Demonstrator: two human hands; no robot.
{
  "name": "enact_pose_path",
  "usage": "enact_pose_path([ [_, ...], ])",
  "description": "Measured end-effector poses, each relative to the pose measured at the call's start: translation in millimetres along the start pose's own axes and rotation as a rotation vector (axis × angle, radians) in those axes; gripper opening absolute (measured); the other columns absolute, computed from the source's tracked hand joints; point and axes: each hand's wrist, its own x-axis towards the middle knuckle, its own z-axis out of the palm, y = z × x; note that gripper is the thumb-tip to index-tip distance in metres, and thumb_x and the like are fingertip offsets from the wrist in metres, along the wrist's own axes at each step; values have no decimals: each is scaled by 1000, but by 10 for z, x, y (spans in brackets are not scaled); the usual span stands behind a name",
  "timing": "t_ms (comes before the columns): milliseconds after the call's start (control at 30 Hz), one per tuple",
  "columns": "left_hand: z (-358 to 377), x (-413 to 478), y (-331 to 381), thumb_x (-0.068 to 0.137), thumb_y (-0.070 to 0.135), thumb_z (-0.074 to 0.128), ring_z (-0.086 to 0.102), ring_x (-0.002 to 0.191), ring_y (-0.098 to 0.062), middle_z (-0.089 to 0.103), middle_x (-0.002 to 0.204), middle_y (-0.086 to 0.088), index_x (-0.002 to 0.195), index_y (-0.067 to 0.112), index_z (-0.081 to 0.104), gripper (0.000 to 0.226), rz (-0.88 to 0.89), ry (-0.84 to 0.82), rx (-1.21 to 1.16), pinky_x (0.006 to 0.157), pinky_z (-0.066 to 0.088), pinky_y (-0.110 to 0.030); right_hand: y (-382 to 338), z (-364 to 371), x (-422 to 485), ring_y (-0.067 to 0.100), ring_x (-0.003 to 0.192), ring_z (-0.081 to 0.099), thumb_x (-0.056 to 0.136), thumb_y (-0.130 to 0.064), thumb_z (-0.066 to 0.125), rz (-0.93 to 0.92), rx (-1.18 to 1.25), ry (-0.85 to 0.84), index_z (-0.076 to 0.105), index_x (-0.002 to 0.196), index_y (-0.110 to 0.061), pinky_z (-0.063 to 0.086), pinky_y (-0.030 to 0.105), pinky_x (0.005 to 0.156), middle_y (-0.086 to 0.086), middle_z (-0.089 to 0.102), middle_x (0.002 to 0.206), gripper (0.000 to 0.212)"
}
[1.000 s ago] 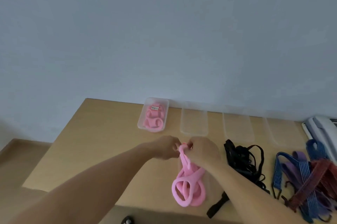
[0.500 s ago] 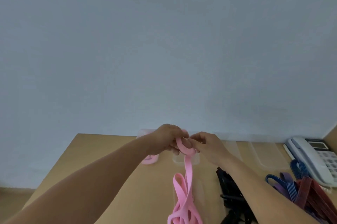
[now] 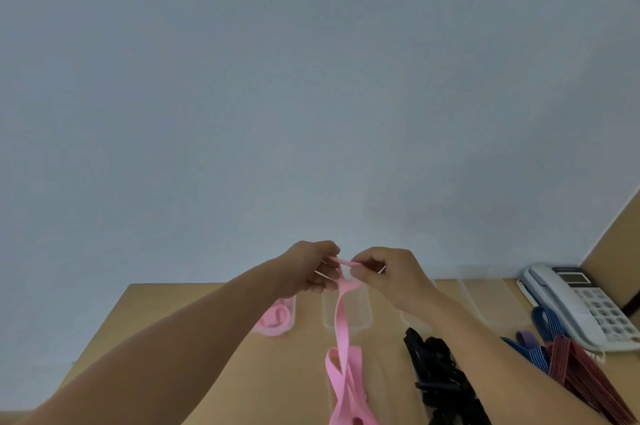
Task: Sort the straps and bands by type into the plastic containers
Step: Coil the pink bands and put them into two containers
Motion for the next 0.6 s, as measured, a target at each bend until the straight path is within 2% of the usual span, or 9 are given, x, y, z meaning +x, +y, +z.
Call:
enact_pose_path([
  [67, -53, -22, 17, 93, 39, 54, 56, 56, -22, 58, 66, -5, 82, 7, 62, 34, 16, 54, 95, 54, 39, -27, -44, -44, 40, 4, 72, 63, 87, -20, 72, 30, 59, 13, 75, 86, -26, 52, 23, 70, -13, 71, 76, 7],
  [100, -72, -25, 19, 93, 45, 53, 55, 61, -21, 59, 71, -4, 83, 9, 62, 38, 41, 86, 130, 56, 39, -27, -78, -73, 66, 8, 75, 66, 88, -19, 72, 37, 88, 13, 75, 87, -24, 55, 26, 72, -8, 72, 77, 6],
  [167, -95, -38, 25, 95, 50, 49, 58, 80, -20, 63, 90, -4, 93, 13, 65, 40, 132, 85, 151, 69, 44, -31, -175, -134, 109, 6, 74, 68, 90, -14, 69, 37, 134, 2, 75, 91, -18, 51, 17, 66, -4, 74, 78, 8],
  [200, -102, -54, 37, 96, 50, 46, 60, 91, -20, 66, 101, -6, 102, 13, 66, 42, 180, 24, 108, 78, 46, -33, -233, -163, 133, 4, 71, 67, 91, -12, 67, 32, 151, 6, 75, 93, -16, 47, 13, 62, -3, 74, 78, 9],
  [267, -97, -124, 87, 95, 48, 46, 64, 104, -23, 69, 116, -11, 117, 9, 66, 49, 239, -129, 22, 90, 46, -36, -341, -218, 186, 3, 65, 63, 92, -12, 66, 16, 186, 47, 75, 92, -16, 45, 14, 58, -1, 74, 77, 10],
  [367, -89, -235, 188, 85, 34, 56, 68, 103, -34, 71, 111, -18, 110, 4, 67, 41, 294, -220, 1, 99, 48, -41, -470, -290, 255, 6, 56, 56, 89, -13, 69, 13, 255, 143, 77, 89, -19, 46, 24, 57, -4, 72, 75, 10],
  [467, -94, -311, 279, 92, 20, 58, 70, 85, -35, 72, 102, -19, 104, 4, 64, 21, 314, -224, -71, 87, 55, -42, -518, -316, 291, 4, 52, 52, 87, -15, 72, -6, 234, 202, 77, 88, -24, 46, 20, 58, -14, 69, 72, 11],
  [600, -111, -374, 361, 97, 18, 48, 68, 71, -30, 71, 95, -16, 105, 5, 59, 20, 263, -229, -125, 74, 55, -37, -505, -301, 260, 4, 55, 54, 87, -12, 71, -62, 164, 204, 74, 87, -31, 45, 16, 59, -11, 71, 87, 20],
])
